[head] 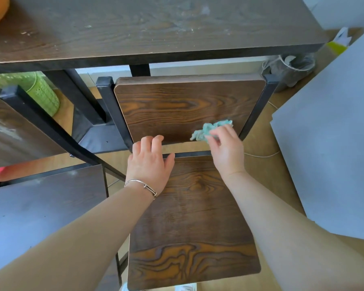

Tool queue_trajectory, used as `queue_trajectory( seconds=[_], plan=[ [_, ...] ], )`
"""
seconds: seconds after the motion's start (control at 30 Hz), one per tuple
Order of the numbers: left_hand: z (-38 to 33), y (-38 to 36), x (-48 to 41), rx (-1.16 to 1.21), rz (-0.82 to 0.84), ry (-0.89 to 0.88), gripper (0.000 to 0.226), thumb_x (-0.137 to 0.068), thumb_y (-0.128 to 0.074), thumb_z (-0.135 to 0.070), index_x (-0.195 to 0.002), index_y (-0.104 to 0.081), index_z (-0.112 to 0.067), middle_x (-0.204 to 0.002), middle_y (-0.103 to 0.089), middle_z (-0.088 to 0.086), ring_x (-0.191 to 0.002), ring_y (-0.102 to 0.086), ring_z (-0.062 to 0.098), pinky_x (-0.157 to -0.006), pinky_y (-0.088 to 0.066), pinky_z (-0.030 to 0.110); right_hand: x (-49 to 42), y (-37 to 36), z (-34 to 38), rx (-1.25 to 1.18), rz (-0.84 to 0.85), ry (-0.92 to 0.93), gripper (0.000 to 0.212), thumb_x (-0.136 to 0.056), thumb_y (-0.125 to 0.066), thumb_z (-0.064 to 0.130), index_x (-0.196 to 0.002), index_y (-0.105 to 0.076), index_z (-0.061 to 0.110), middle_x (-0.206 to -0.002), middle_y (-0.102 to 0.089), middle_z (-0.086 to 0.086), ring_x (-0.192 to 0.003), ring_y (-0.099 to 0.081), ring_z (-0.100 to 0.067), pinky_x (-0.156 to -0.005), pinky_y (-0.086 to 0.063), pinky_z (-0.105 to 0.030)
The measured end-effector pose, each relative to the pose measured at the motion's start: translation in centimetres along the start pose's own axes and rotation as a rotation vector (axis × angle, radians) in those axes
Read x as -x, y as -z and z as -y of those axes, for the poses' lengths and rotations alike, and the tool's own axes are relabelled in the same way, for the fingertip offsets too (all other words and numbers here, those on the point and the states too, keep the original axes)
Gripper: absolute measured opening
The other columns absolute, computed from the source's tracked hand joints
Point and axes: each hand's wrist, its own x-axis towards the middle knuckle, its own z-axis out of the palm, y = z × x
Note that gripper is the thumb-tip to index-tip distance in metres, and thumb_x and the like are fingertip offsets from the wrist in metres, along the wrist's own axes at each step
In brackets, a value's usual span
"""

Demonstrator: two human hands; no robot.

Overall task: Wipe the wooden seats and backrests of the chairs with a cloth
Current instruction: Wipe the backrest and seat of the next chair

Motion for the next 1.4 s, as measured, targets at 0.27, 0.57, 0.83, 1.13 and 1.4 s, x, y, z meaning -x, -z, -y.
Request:
queue_trajectory(
  seconds=[0.27,0.57,0.83,1.13,1.4],
  plan=[
    [-2.4,0.4,-0.5,0.007,-0.02,-0.037,0.054,-0.096,-0.041,-0.049,-0.142,-0.035,-0.022,-0.139,-0.041,0.004,-0.125,-0.037,0.026,-0.099,-0.042,0.041,-5.7,7.1,3.2,-0.099,-0.332,0.017,0.023,-0.091,-0.065,0.036,-0.095,-0.06,0.013,-0.097,-0.061,0.002,-0.085,-0.056,-0.004,-0.062,-0.042,-0.003],
    [-1.6,-1.4,0.5,0.001,0.022,-0.031,0.053,-0.095,-0.041,-0.049,-0.14,-0.035,-0.022,-0.136,-0.041,0.004,-0.122,-0.037,0.027,-0.098,-0.041,0.042,0.9,-0.1,-3.3,0.086,0.012,-0.013,0.019,-0.091,-0.065,0.027,-0.081,-0.055,0.014,-0.089,-0.055,0.002,-0.076,-0.049,-0.012,-0.059,-0.043,-0.023],
    [-2.6,-1.9,0.8,-0.03,0.053,-0.04,0.055,-0.095,-0.039,-0.051,-0.142,-0.033,-0.023,-0.138,-0.04,0.004,-0.124,-0.036,0.028,-0.099,-0.041,0.043,-1.2,3.6,-2.5,0.06,-0.054,-0.014,0.017,-0.093,-0.063,0.03,-0.091,-0.059,0.014,-0.097,-0.059,0.0,-0.083,-0.055,-0.01,-0.063,-0.049,-0.018],
    [-6.4,-0.1,-1.8,0.011,-0.024,-0.101,0.055,-0.096,-0.04,-0.05,-0.144,-0.031,-0.023,-0.14,-0.039,0.003,-0.126,-0.036,0.025,-0.102,-0.038,0.039,-5.4,8.8,-1.5,0.12,-0.211,0.186,0.019,-0.093,-0.062,0.029,-0.089,-0.062,0.01,-0.091,-0.061,-0.003,-0.084,-0.053,-0.008,-0.067,-0.029,-0.004],
    [-5.0,-1.4,-0.9,-0.012,-0.004,-0.091,0.054,-0.095,-0.041,-0.05,-0.141,-0.035,-0.022,-0.137,-0.041,0.004,-0.124,-0.037,0.027,-0.098,-0.041,0.042,0.5,3.2,-6.8,0.232,0.068,-0.008,0.013,-0.093,-0.063,0.025,-0.087,-0.059,0.014,-0.091,-0.058,0.0,-0.08,-0.056,-0.016,-0.063,-0.055,-0.031]
  ],
)
